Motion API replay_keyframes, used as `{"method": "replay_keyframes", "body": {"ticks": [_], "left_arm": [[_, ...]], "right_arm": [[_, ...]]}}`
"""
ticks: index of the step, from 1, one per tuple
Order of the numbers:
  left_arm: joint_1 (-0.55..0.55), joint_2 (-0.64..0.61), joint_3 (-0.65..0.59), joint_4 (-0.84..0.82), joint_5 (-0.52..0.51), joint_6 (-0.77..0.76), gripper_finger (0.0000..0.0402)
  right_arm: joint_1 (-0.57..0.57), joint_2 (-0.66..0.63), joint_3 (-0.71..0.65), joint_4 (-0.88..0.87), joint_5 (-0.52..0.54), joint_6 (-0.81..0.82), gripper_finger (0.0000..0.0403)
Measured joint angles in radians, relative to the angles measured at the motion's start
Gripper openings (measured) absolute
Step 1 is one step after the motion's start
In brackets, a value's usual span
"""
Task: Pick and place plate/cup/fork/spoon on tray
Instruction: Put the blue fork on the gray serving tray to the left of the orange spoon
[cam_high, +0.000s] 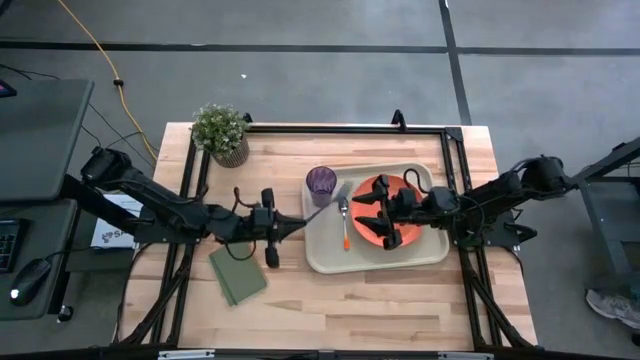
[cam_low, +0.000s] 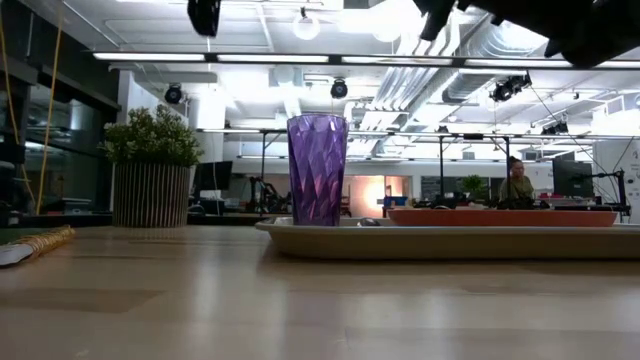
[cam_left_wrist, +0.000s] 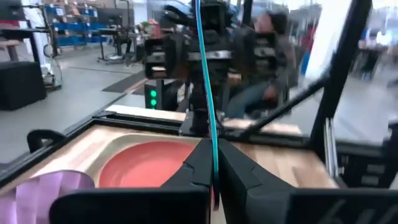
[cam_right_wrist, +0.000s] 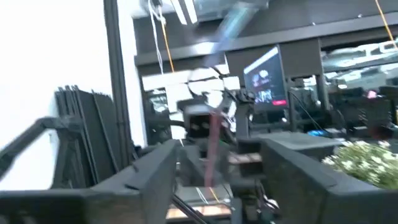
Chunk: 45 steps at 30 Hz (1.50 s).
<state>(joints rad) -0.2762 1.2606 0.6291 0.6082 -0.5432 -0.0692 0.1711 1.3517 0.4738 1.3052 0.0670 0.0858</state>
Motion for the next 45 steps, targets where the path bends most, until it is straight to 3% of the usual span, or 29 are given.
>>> {"method": "replay_keyframes", "body": {"ticks": [6,14,23,28,36,40,45], "left_arm": [[0.043,0.008,-0.035,0.047,0.129,-0.107,0.0],[0.054,0.087,-0.029,0.055,0.189,-0.14,0.0],[0.066,0.154,0.008,0.059,0.184,-0.162,0.0],[0.067,0.147,0.009,0.055,0.164,-0.156,0.0],[0.066,0.147,0.009,0.043,0.144,-0.143,0.0001],[0.066,0.147,0.009,0.016,0.1,-0.113,0.0018],[0.067,0.114,0.008,-0.106,0.017,-0.094,0.0073]], "right_arm": [[0.0,0.053,0.03,0.046,-0.011,0.036,0.0287],[-0.001,0.082,0.068,0.045,0.006,0.045,0.0291],[0.01,0.082,0.068,0.044,0.007,0.046,0.0286],[0.016,0.082,0.068,0.046,0.007,0.049,0.0226],[0.015,0.082,0.068,0.043,0.011,0.035,0.0019],[0.016,0.08,0.068,0.016,0.049,0.06,0.0016],[0.026,0.019,0.068,-0.092,0.081,0.05,0.0006]]}}
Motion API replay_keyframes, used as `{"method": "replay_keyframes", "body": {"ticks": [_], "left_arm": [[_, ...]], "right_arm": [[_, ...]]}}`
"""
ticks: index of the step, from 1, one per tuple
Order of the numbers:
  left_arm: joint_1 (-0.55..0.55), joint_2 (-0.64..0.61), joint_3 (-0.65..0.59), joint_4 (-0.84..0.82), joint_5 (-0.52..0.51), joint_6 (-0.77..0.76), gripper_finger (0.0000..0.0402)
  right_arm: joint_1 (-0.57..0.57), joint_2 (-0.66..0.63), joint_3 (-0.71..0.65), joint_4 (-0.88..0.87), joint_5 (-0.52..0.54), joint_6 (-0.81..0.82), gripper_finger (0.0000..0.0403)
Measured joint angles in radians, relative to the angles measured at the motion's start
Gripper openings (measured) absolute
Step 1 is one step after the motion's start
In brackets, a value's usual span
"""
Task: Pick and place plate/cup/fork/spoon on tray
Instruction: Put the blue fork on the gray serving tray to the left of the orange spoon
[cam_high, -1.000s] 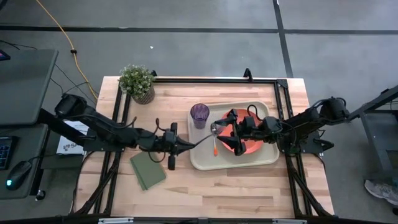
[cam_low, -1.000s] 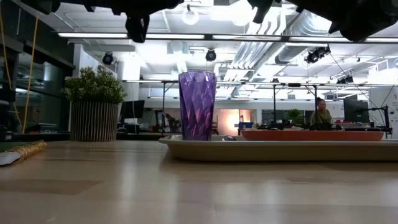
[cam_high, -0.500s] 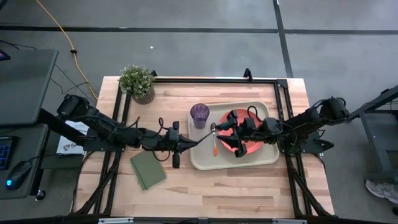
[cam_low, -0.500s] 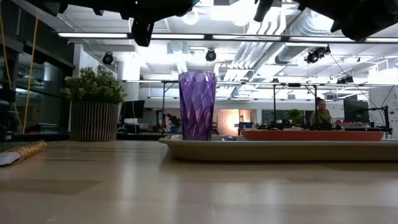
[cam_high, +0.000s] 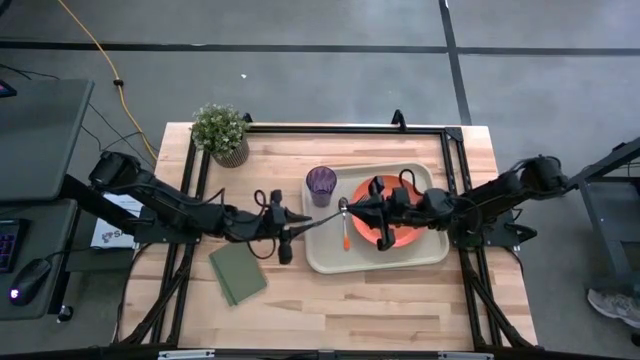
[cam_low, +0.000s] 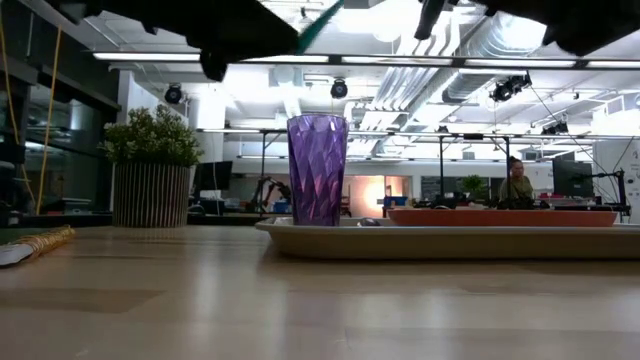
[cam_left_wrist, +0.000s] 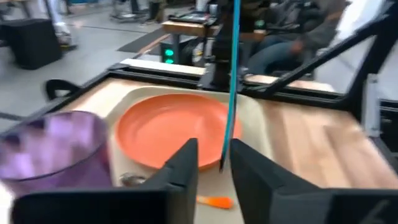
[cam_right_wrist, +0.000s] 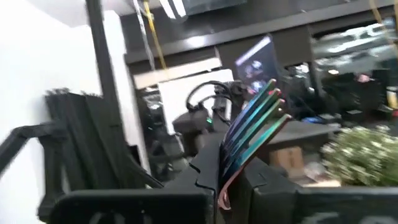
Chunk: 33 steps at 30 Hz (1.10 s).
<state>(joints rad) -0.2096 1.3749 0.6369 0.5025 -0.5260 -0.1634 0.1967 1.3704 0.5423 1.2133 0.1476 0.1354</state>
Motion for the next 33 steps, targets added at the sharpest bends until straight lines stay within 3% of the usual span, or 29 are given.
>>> {"method": "replay_keyframes", "body": {"ticks": [4,9,13,16,23,33], "left_arm": [[-0.01,-0.057,0.0,-0.111,-0.088,0.011,0.0128],[-0.046,-0.102,0.0,-0.155,-0.167,0.039,0.018],[-0.08,-0.093,0.003,-0.141,-0.214,0.09,0.0201],[-0.098,-0.059,0.027,-0.142,-0.26,0.151,0.0205],[-0.127,0.078,0.109,-0.14,-0.424,0.324,0.0205],[-0.147,0.216,0.189,-0.133,-0.599,0.524,0.0205]], "right_arm": [[0.045,-0.099,0.0,-0.198,0.145,-0.064,0.0003],[0.146,-0.214,0.0,-0.428,0.498,-0.12,0.0002],[0.238,-0.238,0.0,-0.476,0.77,-0.163,0.0001],[0.28,-0.224,0.023,-0.488,0.914,-0.197,0.0001],[0.293,-0.103,0.147,-0.541,1.001,-0.223,0.0001],[0.264,0.055,0.283,-0.567,0.904,-0.185,0.0]]}}
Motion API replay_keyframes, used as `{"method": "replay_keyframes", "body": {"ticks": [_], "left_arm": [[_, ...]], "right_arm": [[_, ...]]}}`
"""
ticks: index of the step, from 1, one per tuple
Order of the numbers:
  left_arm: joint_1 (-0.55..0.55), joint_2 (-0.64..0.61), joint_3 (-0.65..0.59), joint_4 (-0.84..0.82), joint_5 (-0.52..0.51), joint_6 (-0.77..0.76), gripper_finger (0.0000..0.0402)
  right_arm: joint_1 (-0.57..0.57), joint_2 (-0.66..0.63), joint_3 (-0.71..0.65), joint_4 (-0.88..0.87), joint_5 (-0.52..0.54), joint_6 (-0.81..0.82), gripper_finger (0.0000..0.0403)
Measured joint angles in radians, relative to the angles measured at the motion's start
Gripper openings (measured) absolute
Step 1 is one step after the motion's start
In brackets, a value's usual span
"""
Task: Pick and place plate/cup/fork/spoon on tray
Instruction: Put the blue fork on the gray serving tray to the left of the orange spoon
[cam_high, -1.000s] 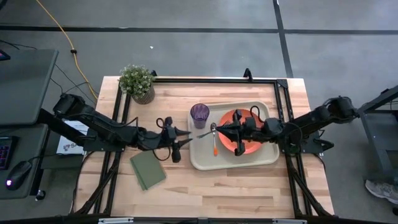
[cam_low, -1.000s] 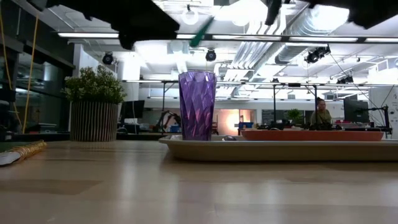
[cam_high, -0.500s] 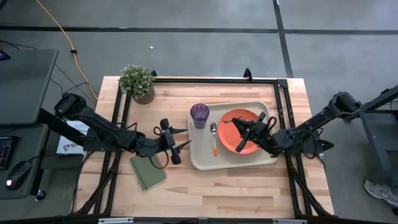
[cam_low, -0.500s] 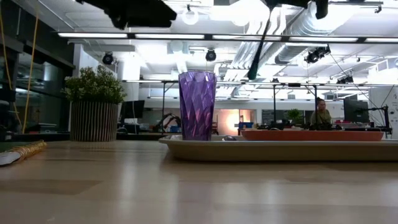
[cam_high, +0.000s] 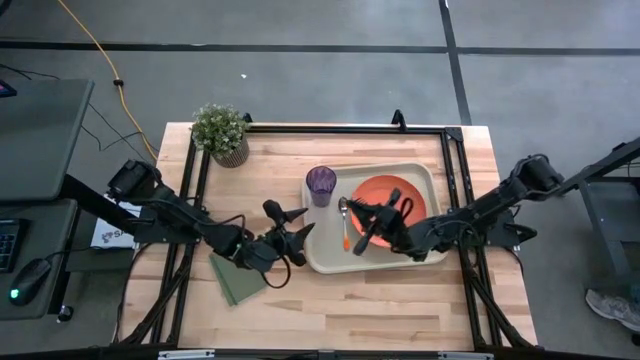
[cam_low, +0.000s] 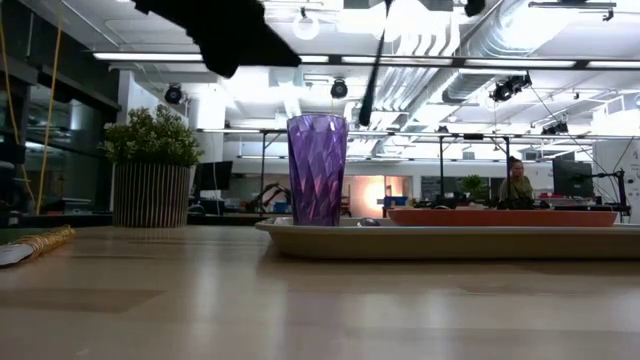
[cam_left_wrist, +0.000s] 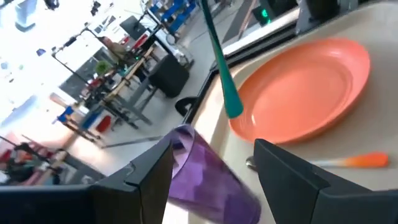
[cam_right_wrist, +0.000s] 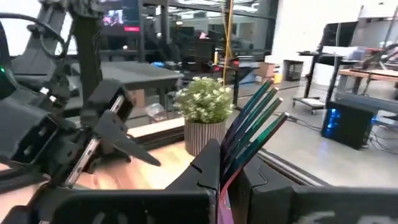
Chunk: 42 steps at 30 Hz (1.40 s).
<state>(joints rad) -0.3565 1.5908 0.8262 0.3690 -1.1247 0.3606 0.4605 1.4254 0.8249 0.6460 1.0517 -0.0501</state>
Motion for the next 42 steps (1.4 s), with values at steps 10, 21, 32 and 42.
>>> {"method": "replay_keyframes", "body": {"ticks": [10,21,32,42], "left_arm": [[-0.008,0.018,-0.004,0.047,-0.011,0.052,0.0205],[0.005,0.016,-0.003,0.088,0.046,-0.054,0.0205],[0.023,0.016,-0.003,0.091,0.059,-0.116,0.0196],[0.023,0.016,-0.003,0.094,0.058,-0.12,0.0016]], "right_arm": [[-0.073,0.109,0.046,0.08,-0.196,0.051,0.0],[-0.072,0.167,0.045,0.284,-0.329,0.024,0.0],[-0.074,0.219,0.045,0.405,-0.355,-0.003,0.0],[-0.074,0.218,0.045,0.405,-0.356,-0.004,0.0]]}}
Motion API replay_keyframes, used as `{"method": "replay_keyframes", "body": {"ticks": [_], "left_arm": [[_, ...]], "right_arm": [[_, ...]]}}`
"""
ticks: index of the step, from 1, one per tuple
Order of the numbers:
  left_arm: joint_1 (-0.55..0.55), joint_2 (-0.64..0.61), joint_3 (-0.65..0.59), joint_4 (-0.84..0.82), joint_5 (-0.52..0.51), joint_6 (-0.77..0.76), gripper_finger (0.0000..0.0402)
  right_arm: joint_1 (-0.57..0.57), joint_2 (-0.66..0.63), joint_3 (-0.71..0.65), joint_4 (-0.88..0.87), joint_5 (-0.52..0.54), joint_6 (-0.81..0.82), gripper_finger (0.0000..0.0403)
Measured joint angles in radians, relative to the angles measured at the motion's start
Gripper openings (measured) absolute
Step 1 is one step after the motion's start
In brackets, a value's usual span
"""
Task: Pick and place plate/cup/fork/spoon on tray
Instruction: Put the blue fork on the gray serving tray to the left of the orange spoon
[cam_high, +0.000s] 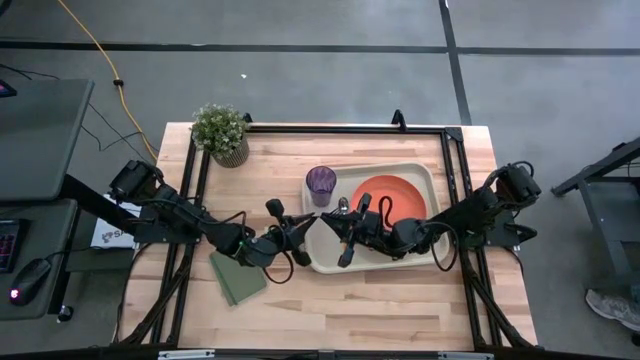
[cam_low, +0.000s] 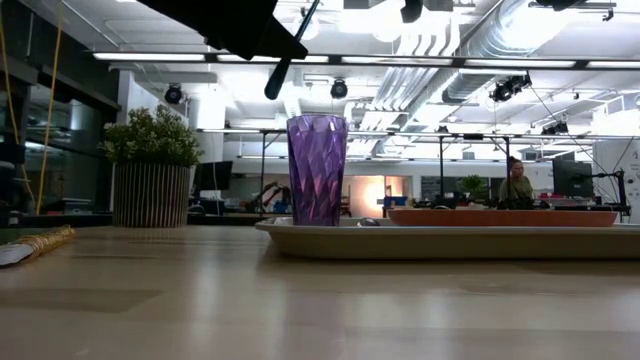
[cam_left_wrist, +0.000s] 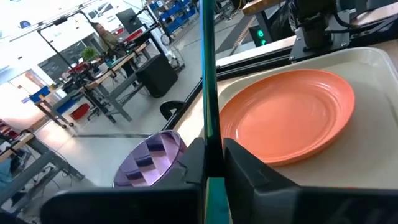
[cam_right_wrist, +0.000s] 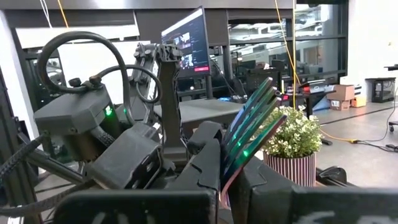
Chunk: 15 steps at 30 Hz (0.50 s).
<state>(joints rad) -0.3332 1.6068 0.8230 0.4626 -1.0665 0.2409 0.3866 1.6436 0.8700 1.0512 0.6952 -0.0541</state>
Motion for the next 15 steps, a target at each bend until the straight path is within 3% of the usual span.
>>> {"method": "replay_keyframes", "body": {"ticks": [9,15], "left_arm": [[0.0,0.0,0.0,-0.019,-0.022,0.005,0.0004],[-0.003,-0.006,0.0,-0.052,-0.056,0.018,0.0]], "right_arm": [[0.0,0.0,-0.001,-0.012,-0.018,-0.015,0.0011],[0.0,-0.001,-0.001,-0.008,-0.017,-0.026,0.0078]]}}
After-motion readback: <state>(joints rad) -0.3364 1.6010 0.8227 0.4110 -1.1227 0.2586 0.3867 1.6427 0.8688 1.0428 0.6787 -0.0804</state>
